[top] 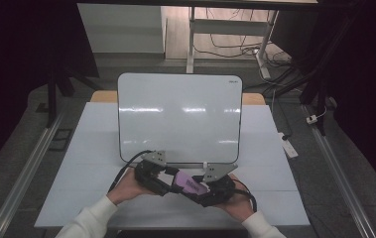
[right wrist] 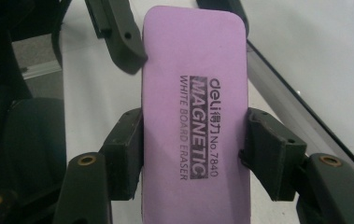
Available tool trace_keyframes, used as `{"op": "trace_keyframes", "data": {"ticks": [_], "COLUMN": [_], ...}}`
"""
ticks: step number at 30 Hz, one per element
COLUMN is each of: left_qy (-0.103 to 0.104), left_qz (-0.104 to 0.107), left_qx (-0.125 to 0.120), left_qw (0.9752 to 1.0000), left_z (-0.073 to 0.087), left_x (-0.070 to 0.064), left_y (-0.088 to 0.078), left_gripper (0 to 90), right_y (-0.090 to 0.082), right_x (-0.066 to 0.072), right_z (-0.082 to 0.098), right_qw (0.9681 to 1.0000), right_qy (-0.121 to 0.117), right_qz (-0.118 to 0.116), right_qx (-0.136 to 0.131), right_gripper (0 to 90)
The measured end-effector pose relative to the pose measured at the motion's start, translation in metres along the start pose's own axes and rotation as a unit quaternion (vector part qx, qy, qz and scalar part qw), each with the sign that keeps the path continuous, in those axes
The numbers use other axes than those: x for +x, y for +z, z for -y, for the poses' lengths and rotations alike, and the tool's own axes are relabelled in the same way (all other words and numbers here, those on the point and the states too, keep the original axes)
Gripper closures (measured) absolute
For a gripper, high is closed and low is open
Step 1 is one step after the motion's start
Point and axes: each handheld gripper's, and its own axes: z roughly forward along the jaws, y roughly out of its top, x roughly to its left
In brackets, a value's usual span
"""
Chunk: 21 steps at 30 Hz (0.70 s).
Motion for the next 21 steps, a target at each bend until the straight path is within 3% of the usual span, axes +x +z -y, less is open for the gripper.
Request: {"op": "trace_keyframes", "data": {"ticks": [2, 6, 11, 14, 18, 21], "left_qy": [-0.001, -0.007, -0.021, -0.046, -0.081, -0.101], "left_qz": [0.002, 0.001, -0.009, -0.028, -0.045, -0.056], "left_qx": [0.004, 0.001, -0.010, -0.019, -0.037, -0.041], "left_qw": [1.0000, 1.0000, 0.9997, 0.9984, 0.9950, 0.9925], "left_z": [0.001, 0.001, 0.002, 0.003, 0.005, 0.005], "left_x": [0.001, 0.000, 0.002, 0.006, 0.013, 0.016], "left_y": [0.000, 0.000, -0.004, -0.007, -0.011, -0.012], "left_gripper": [36.6, 38.7, 39.1, 39.2, 39.2, 39.2], "right_y": [0.001, 0.003, 0.002, -0.003, -0.011, -0.014], "right_x": [0.000, -0.004, -0.007, -0.007, -0.003, 0.002], "right_z": [0.001, 0.002, 0.003, 0.003, 0.001, -0.001], "right_qw": [1.0000, 0.9994, 0.9986, 0.9981, 0.9965, 0.9953], "right_qy": [0.001, 0.028, 0.053, 0.057, 0.042, 0.026], "right_qz": [-0.004, -0.020, -0.002, 0.024, 0.070, 0.090], "right_qx": [0.005, 0.006, 0.009, -0.004, -0.019, -0.025], "right_gripper": [40.4, 39.5, 30.6, 28.8, 30.0, 32.3]}}
